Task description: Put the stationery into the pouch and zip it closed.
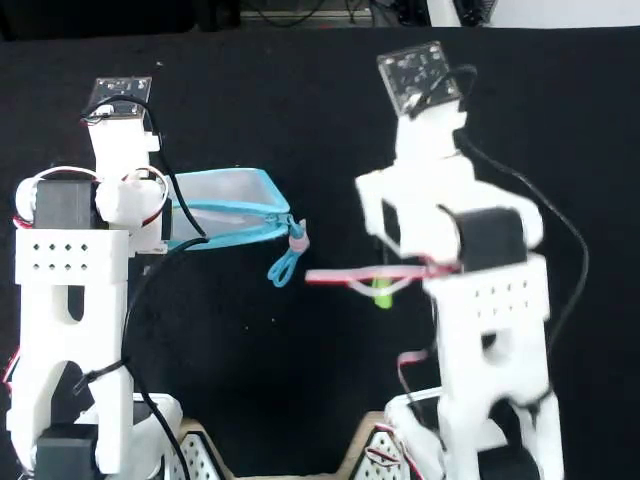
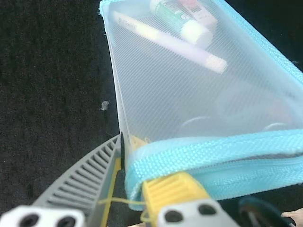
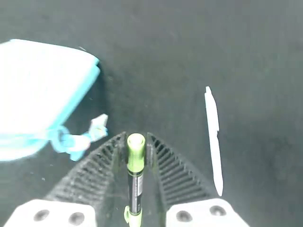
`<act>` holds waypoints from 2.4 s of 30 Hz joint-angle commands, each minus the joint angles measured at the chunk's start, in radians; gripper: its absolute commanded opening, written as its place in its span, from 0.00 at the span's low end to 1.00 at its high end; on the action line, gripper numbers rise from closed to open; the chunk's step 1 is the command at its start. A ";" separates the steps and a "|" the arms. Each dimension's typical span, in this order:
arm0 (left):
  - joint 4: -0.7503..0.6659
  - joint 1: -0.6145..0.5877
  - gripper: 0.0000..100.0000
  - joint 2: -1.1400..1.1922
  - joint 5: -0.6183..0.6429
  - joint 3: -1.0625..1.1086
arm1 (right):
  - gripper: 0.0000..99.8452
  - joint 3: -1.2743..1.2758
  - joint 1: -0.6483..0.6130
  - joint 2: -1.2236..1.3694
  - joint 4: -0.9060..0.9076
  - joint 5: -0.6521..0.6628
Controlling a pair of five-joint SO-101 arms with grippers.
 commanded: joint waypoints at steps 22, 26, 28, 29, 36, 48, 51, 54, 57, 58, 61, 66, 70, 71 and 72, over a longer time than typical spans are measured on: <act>-0.002 0.001 0.03 0.009 0.012 0.015 | 0.01 0.133 -0.370 -0.478 -0.292 -0.097; -0.002 0.001 0.03 0.009 0.012 0.015 | 0.01 0.271 -0.379 -0.550 -0.453 -0.100; -0.003 0.001 0.03 0.009 0.012 0.022 | 0.01 0.328 -0.379 -0.595 -0.529 -0.103; -0.003 0.002 0.03 0.009 0.012 0.028 | 0.01 0.352 -0.379 -0.618 -0.566 -0.103; -0.003 0.004 0.03 0.009 0.012 0.030 | 0.01 0.503 -0.379 -0.727 -0.789 -0.103; -0.003 0.007 0.03 0.009 0.012 0.031 | 0.01 0.535 -0.420 -0.750 -0.832 -0.098; -0.003 0.007 0.03 0.009 0.012 0.031 | 0.01 0.526 -0.477 -0.750 -0.833 -0.097; -0.003 0.004 0.03 0.009 0.012 0.031 | 0.01 0.524 -0.525 -0.750 -0.833 -0.097; -0.003 0.004 0.03 0.009 0.012 0.031 | 0.01 0.529 -0.568 -0.750 -0.832 -0.097; -0.003 0.004 0.03 0.009 0.012 0.033 | 0.01 0.532 -0.575 -0.750 -0.833 -0.095; -0.003 0.004 0.03 0.009 0.012 0.033 | 0.01 0.535 -0.578 -0.750 -0.833 -0.095; -0.005 0.004 0.03 0.009 0.012 0.033 | 0.01 0.538 -0.575 -0.750 -0.829 -0.095; -0.005 0.002 0.03 0.009 0.012 0.031 | 0.01 0.568 -0.578 -0.750 -0.832 -0.101; -0.005 0.002 0.03 0.009 0.012 0.031 | 0.01 0.578 -0.578 -0.750 -0.833 -0.101; -0.005 0.002 0.03 0.009 0.012 0.031 | 0.01 0.587 -0.578 -0.750 -0.835 -0.101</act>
